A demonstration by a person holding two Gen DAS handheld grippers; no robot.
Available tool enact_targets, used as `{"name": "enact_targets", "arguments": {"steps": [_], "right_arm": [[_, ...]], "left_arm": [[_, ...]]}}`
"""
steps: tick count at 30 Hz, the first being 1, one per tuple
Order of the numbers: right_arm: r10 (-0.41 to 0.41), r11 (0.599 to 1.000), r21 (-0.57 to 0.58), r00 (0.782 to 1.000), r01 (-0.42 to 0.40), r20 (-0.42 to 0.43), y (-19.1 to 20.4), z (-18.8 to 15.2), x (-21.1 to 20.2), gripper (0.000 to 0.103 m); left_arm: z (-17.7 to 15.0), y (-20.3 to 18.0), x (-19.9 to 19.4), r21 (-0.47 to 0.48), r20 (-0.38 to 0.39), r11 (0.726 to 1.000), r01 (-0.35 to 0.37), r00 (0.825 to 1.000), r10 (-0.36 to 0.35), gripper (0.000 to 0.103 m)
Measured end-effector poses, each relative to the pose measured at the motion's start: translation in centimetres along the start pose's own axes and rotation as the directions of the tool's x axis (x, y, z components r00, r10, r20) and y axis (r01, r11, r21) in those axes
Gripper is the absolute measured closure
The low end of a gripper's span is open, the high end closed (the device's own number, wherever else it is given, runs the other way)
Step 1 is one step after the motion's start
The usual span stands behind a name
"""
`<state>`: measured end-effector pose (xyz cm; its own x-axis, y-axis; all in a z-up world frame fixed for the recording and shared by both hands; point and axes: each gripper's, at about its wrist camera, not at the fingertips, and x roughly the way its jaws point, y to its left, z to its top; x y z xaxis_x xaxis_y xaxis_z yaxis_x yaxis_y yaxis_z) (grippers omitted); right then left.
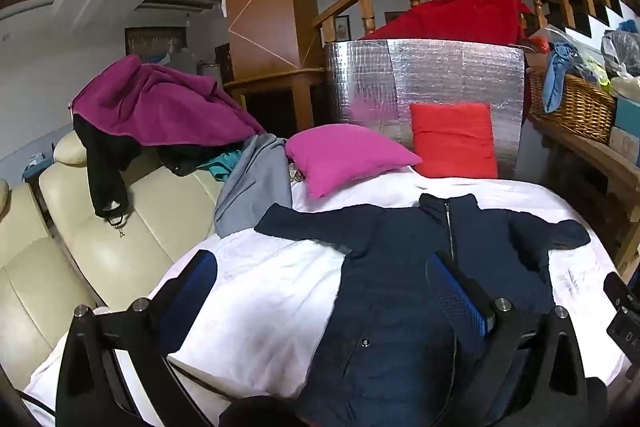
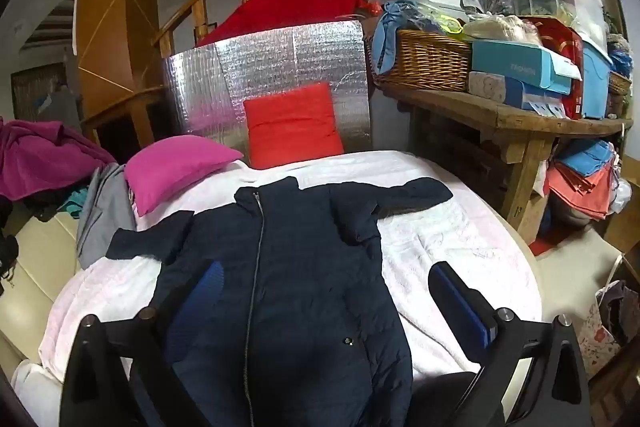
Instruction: Fold large clothes
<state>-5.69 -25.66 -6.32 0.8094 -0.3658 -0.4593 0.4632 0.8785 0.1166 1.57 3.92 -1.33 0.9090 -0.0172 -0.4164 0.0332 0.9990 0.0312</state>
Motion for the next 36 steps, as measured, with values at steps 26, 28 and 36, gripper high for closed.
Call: {"name": "enact_targets", "arguments": {"steps": [26, 28, 36], "right_arm": [[0.01, 1.0, -0.023, 1.0, -0.01, 0.0, 0.7, 0.0, 0.1, 0.0], [0.01, 1.0, -0.025, 1.0, -0.01, 0.001, 0.8, 0.0, 0.0, 0.0], [0.015, 0.999, -0.035, 1.0, -0.016, -0.006, 1.5, 0.2, -0.1, 0.0]], "left_arm": [[0.6, -1.9, 0.7, 0.026, 0.019, 0.999, -0.034, 0.999, 0.033, 0.0], [0.6, -1.8, 0.7, 0.023, 0.022, 0.999, -0.035, 0.999, 0.035, 0.0], [0.5, -1.2, 0.7, 0.004, 0.025, 0.999, -0.04, 0.999, 0.039, 0.0]]}}
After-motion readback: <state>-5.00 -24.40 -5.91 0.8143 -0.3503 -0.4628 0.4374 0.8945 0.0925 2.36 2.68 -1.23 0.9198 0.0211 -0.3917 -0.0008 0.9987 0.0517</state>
